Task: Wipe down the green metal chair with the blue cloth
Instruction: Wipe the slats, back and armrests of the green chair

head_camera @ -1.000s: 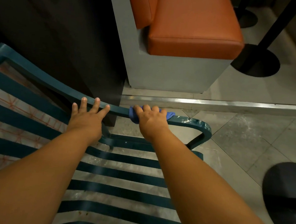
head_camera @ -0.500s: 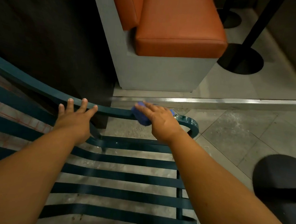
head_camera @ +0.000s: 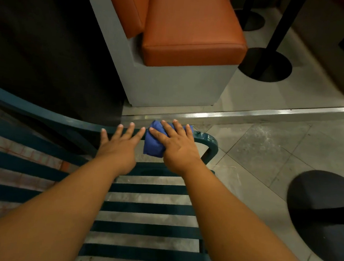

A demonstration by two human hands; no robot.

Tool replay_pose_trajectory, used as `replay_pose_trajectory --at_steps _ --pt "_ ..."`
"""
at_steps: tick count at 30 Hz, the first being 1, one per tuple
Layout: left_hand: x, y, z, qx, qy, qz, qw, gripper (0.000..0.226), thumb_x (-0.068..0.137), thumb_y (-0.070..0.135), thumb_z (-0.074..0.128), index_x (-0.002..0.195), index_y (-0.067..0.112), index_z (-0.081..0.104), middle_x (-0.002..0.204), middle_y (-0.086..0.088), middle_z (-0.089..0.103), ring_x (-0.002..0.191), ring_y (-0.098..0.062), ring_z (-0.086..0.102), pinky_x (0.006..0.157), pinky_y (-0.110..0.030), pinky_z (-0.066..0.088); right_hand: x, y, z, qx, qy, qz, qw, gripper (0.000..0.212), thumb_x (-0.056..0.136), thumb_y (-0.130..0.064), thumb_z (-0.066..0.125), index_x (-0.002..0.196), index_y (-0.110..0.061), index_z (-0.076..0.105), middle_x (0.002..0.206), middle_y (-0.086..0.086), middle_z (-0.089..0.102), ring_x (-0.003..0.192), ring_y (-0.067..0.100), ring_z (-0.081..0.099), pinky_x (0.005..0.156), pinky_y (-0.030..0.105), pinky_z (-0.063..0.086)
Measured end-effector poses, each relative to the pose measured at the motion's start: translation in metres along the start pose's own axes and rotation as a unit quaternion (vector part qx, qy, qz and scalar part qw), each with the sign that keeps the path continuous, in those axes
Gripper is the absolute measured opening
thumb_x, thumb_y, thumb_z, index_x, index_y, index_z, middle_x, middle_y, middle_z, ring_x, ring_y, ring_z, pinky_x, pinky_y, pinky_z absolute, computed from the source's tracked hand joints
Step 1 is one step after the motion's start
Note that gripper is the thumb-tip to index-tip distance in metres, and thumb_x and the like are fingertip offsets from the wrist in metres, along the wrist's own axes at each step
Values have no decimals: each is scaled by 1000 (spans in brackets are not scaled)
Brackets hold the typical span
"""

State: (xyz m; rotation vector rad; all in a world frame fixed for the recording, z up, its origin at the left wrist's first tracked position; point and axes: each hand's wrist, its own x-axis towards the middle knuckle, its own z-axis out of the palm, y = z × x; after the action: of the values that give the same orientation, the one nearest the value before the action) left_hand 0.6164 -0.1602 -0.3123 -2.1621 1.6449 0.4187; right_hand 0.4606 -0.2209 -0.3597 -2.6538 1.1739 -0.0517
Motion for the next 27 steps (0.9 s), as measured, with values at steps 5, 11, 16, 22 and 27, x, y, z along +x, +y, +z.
replay_pose_trajectory --at_steps 5,11,16,22,27 --pt "12 15 -1 -14 -30 -11 999 93 87 5 49 148 33 -15 159 3 -18 146 -26 -10 113 -60 -6 -1 24 -7 17 -23 92 995 77 93 -30 51 148 -48 0 162 2 -2 144 44 -10 114 59 -8" --pt "13 15 1 -16 -40 -21 999 97 87 5 52 146 35 -19 158 4 -20 146 -27 -10 113 -59 -3 -10 19 -1 43 20 21 999 78 92 -22 54 152 -37 5 162 -2 2 148 29 -5 116 46 -12" --pt "12 18 1 -25 -49 -24 998 102 85 -1 53 146 33 -20 157 3 -23 146 -28 -12 115 -57 -3 -23 53 -3 109 23 85 990 67 95 -25 46 150 -43 12 161 -4 13 146 31 7 120 50 2" --pt "11 18 -3 -23 -58 -22 998 102 85 -1 54 146 33 -21 157 2 -24 145 -29 -13 115 -55 -3 -11 25 -8 73 -21 114 991 62 95 -41 38 147 -51 5 161 -3 8 143 46 -3 111 67 -4" --pt "13 18 -1 -16 -51 -23 998 101 86 0 53 146 33 -21 157 2 -23 146 -29 -12 115 -54 -3 -33 47 7 93 22 98 991 61 97 -44 38 146 -54 3 161 -7 0 145 39 -6 116 60 -2"
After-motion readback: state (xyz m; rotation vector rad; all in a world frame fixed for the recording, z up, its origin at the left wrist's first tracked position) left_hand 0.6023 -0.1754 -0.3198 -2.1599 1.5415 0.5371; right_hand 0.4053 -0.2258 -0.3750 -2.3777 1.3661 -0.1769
